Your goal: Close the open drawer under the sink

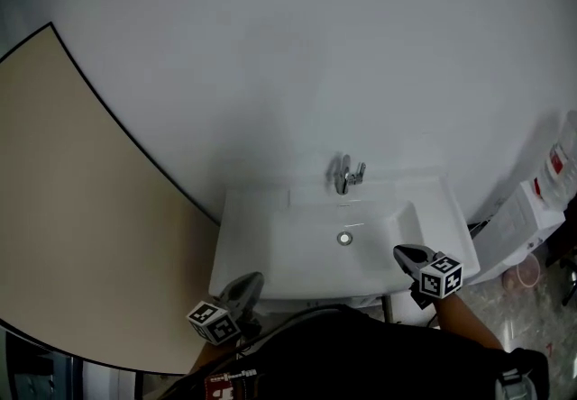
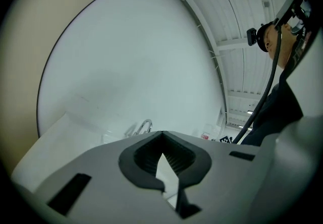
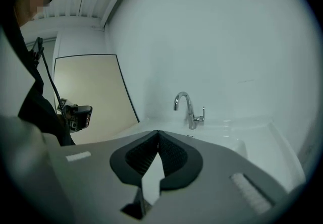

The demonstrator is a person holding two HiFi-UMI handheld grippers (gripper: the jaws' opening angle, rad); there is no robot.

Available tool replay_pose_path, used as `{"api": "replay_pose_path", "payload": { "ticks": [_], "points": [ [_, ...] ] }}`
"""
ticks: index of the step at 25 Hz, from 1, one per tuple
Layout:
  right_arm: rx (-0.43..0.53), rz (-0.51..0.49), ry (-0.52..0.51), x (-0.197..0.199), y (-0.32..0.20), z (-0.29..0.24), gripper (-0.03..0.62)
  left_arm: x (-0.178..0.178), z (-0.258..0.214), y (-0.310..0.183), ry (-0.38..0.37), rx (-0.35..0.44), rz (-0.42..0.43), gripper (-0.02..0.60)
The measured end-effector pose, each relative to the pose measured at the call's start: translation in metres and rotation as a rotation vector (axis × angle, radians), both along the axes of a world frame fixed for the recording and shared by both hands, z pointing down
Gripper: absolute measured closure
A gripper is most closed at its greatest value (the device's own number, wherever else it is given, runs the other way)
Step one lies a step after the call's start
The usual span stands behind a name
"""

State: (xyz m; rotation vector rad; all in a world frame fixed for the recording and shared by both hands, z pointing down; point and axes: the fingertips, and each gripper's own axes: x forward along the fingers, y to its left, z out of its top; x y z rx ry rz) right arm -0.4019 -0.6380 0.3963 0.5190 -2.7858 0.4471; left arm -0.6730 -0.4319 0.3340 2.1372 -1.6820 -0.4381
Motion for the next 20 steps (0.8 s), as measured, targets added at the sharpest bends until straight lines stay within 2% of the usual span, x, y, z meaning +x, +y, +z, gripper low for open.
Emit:
{"api": "replay_pose_path", "payload": {
  "ticks": [5, 9, 12, 16, 18, 20],
  "points": [
    [-0.009, -0.046, -0.02, -0.007, -0.051, 0.003, 0.592, 0.012, 0.007, -0.032, -0.04, -0.039, -0.045, 0.583],
    [-0.033, -0.067, -0.022, -0.016, -0.067, 0.013, 0.592, 0.005, 0.01, -0.042, -0.04, -0.064, -0.081, 0.583],
    [-0.042, -0.057, -0.022, -0.025, -0.075, 0.018, 0.592, -0.01, 0.014, -0.054, -0.031, -0.057, -0.079, 0.582],
    [-0.032, -0.009, -0.015, -0.046, -0.087, 0.015, 0.592, -0.036, 0.012, -0.075, -0.012, -0.02, -0.035, 0.583],
    [-0.019, 0.018, -0.013, -0.06, -0.091, 0.005, 0.592, -0.054, 0.003, -0.086, 0.013, 0.009, -0.007, 0.583],
    [-0.007, 0.037, -0.015, -0.08, -0.088, -0.002, 0.592, -0.079, 0.001, -0.091, 0.009, 0.022, 0.01, 0.583]
  ]
}}
